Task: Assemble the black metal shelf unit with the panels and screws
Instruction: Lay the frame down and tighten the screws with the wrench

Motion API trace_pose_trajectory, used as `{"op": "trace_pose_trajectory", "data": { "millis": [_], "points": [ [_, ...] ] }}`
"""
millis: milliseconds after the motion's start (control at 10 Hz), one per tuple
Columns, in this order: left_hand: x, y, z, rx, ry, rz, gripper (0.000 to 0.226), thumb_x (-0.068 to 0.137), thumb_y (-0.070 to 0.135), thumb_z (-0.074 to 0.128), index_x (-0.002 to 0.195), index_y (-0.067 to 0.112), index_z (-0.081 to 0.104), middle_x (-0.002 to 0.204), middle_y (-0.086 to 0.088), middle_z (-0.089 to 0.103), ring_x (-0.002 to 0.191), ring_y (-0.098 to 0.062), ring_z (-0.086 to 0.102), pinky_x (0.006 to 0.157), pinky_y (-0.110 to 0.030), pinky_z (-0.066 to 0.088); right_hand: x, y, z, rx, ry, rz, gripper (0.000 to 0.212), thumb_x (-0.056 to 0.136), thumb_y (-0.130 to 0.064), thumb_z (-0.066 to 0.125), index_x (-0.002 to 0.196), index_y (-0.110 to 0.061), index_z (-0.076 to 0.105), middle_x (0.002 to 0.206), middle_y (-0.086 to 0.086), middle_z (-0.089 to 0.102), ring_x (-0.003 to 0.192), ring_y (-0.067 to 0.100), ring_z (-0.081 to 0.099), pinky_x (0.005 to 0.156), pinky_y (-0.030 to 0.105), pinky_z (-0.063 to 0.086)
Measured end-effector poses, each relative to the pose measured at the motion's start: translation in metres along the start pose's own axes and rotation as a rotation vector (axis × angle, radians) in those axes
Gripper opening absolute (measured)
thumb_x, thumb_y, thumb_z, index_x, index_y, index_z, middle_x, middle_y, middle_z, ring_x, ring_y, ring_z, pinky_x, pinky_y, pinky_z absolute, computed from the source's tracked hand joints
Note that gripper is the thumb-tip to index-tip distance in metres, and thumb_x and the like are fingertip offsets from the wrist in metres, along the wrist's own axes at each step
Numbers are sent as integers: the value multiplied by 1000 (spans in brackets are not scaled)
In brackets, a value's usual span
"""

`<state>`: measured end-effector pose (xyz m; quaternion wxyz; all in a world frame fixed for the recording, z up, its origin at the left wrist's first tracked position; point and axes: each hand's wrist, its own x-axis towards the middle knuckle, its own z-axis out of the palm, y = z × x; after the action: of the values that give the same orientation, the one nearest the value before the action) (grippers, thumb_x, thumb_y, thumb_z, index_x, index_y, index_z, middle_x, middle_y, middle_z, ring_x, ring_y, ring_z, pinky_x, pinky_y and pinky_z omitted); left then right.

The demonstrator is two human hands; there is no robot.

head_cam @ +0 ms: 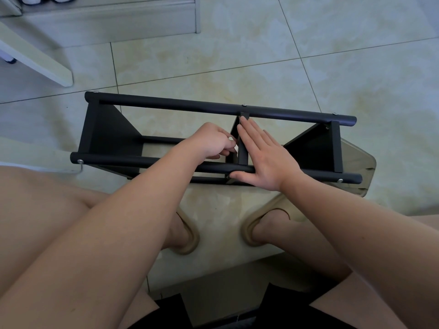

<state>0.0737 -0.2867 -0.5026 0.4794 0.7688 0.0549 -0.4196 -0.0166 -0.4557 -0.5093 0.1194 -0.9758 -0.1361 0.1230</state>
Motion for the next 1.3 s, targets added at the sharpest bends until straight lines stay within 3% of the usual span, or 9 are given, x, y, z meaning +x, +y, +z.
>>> {"op": "trace_pose_trajectory", "data": {
  "millis": [500,800,1000,1300],
  "points": [
    [-3,2,3,-37,-11,-49,3,94,20,65,92,21,68,72,10,75,75,-6,69,87,-31,55,0,0,0,-10,-3,-3,109,88,-75,47,162,-8,4,170,4,-9,157,20,-7,126,46,15],
    [-6,5,1,-53,-76,-124,11,100,22,58,94,15,63,81,5,74,78,-9,68,79,-26,53,0,0,0,-12,4,-6,109,88,-75,48,162,-8,5,170,4,-8,157,20,-6,126,46,15],
    [-7,4,-1,-34,-102,-113,13,102,22,55,94,15,63,73,9,74,76,-8,68,67,-23,50,0,0,0,-12,5,-8,109,87,-75,47,162,-7,7,170,5,-6,157,22,-5,126,47,16],
    [-8,4,-3,2,-133,-92,16,103,19,53,92,15,63,79,7,74,75,-8,65,65,-23,48,0,0,-1,-17,-4,-6,109,87,-76,47,162,-7,6,170,4,-8,157,21,-6,126,46,15]
  ]
}}
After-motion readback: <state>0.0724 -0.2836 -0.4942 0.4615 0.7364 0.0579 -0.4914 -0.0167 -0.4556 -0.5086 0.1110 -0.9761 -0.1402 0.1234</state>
